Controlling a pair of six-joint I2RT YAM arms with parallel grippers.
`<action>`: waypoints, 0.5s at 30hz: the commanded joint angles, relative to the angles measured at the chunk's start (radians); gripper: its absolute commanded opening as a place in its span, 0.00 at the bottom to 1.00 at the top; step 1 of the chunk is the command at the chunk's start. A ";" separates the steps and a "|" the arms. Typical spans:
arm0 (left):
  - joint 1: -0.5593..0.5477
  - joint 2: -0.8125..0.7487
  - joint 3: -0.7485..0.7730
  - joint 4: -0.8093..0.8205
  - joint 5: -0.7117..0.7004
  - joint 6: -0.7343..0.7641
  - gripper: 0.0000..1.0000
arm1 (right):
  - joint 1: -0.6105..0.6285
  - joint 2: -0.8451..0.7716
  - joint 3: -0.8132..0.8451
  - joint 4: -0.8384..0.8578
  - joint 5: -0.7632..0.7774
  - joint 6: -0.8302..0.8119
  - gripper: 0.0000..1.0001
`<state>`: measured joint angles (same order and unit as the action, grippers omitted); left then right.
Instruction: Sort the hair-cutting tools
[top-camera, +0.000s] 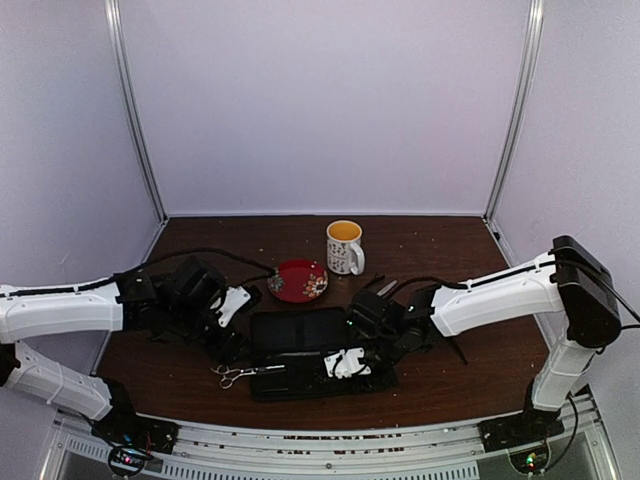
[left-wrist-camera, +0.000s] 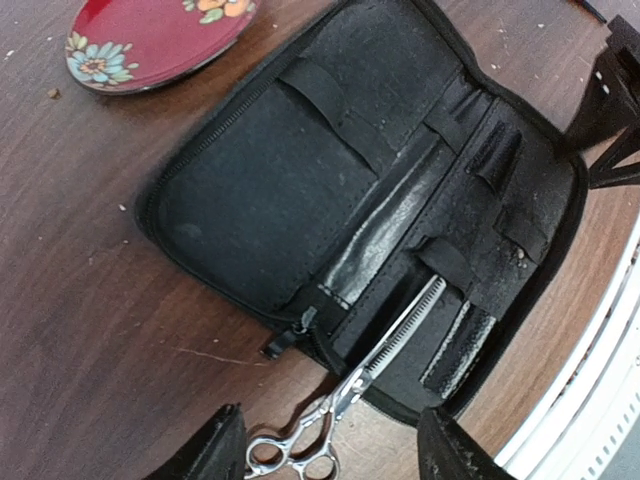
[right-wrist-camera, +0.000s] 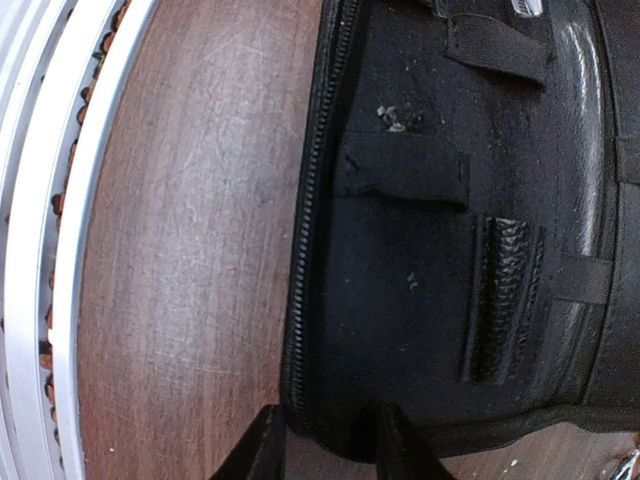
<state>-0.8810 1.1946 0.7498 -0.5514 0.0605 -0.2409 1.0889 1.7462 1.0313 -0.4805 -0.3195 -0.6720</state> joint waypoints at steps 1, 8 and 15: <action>0.011 -0.012 -0.007 0.002 -0.054 0.020 0.60 | 0.011 0.016 0.015 0.004 0.057 -0.040 0.23; 0.011 0.049 -0.001 0.004 -0.002 0.110 0.54 | 0.008 -0.031 -0.036 -0.020 0.147 -0.068 0.05; -0.030 0.079 0.002 0.051 0.098 0.220 0.53 | 0.003 -0.098 -0.111 -0.037 0.172 -0.060 0.03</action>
<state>-0.8879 1.2598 0.7471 -0.5465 0.0841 -0.1139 1.0973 1.6936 0.9680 -0.4747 -0.2043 -0.7311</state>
